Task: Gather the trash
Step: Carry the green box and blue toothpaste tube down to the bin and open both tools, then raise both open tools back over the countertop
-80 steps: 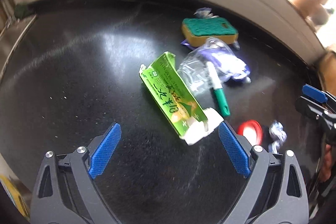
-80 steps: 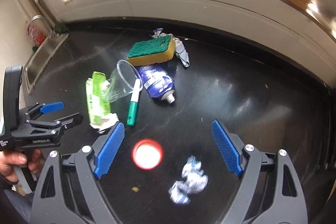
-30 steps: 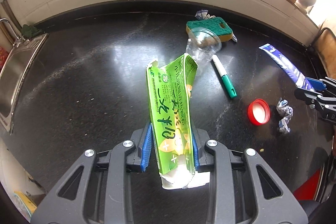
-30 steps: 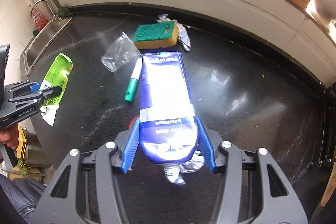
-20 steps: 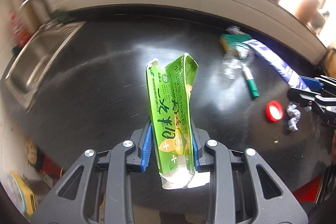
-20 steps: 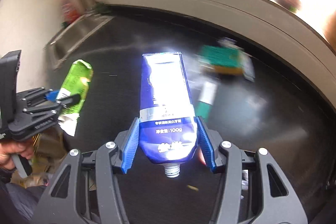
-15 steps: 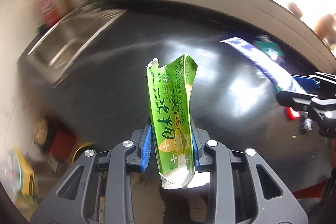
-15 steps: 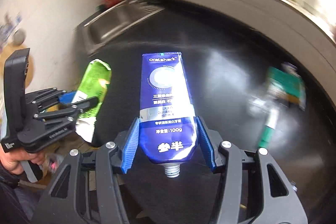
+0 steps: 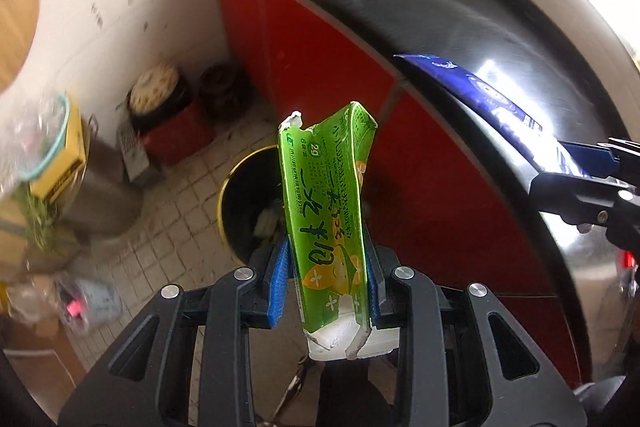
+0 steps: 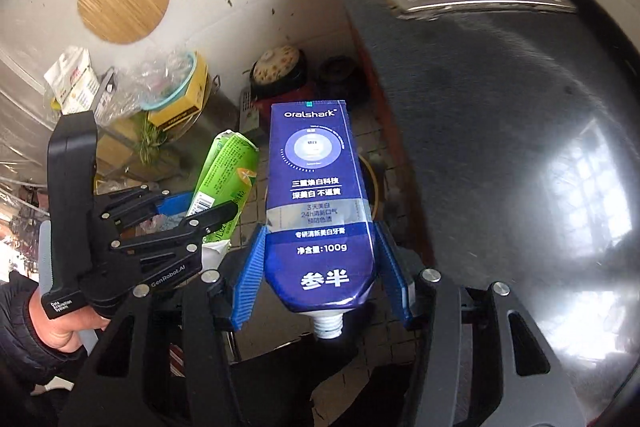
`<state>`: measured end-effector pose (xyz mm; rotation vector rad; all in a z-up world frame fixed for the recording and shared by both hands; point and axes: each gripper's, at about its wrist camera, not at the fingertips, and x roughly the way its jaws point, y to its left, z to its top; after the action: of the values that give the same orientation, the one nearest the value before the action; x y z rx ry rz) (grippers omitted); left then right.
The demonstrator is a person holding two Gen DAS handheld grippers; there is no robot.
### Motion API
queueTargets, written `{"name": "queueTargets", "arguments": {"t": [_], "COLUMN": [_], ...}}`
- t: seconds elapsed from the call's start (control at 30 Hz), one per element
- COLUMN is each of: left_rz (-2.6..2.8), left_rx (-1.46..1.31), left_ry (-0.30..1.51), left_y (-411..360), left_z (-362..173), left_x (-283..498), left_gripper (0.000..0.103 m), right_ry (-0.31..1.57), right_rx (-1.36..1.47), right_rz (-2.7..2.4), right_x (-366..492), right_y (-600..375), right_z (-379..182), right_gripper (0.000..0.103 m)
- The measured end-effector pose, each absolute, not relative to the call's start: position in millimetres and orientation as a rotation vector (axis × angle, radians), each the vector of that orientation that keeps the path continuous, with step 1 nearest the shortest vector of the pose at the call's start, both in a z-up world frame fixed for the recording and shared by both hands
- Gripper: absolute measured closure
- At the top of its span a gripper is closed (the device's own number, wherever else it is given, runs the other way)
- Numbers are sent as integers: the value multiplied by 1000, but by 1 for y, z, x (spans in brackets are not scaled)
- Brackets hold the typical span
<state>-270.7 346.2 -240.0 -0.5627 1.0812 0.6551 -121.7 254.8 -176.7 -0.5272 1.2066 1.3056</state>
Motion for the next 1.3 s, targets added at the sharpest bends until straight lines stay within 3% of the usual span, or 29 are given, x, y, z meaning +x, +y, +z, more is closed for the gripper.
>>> {"name": "queueTargets", "arguments": {"t": [0.57, 0.63, 0.7, 0.77, 0.9, 1.0, 1.13, 1.3], "left_rz": [607, 601, 614, 614, 631, 637, 627, 538], "left_rx": [-603, -590, -564, -559, -567, -548, -490, -384], "left_ry": [1114, 1127, 1139, 1142, 1132, 1118, 1091, 1055], "left_y": [422, 425, 426, 427, 428, 423, 405, 364], "left_z": [-317, -322, -324, -326, -322, -311, -285, -239], "left_x": [-270, -269, -270, -270, -274, -273, -263, -223], "left_gripper": [69, 54, 45, 41, 37, 27, 17, 13], "right_ry": [1342, 1360, 1361, 1347, 1347, 1330, 1258, 1141], "right_rx": [-642, -645, -637, -640, -641, -617, -553, -466], "right_rz": [1249, 1246, 1253, 1255, 1263, 1264, 1238, 1113], "right_x": [-124, -125, -125, -126, -124, -118, -99, -64], "right_y": [361, 370, 375, 378, 375, 363, 326, 249], "right_z": [-258, -263, -262, -258, -252, -238, -204, -158], "right_gripper": [49, 45, 39, 31, 31, 29, 23, 21]}}
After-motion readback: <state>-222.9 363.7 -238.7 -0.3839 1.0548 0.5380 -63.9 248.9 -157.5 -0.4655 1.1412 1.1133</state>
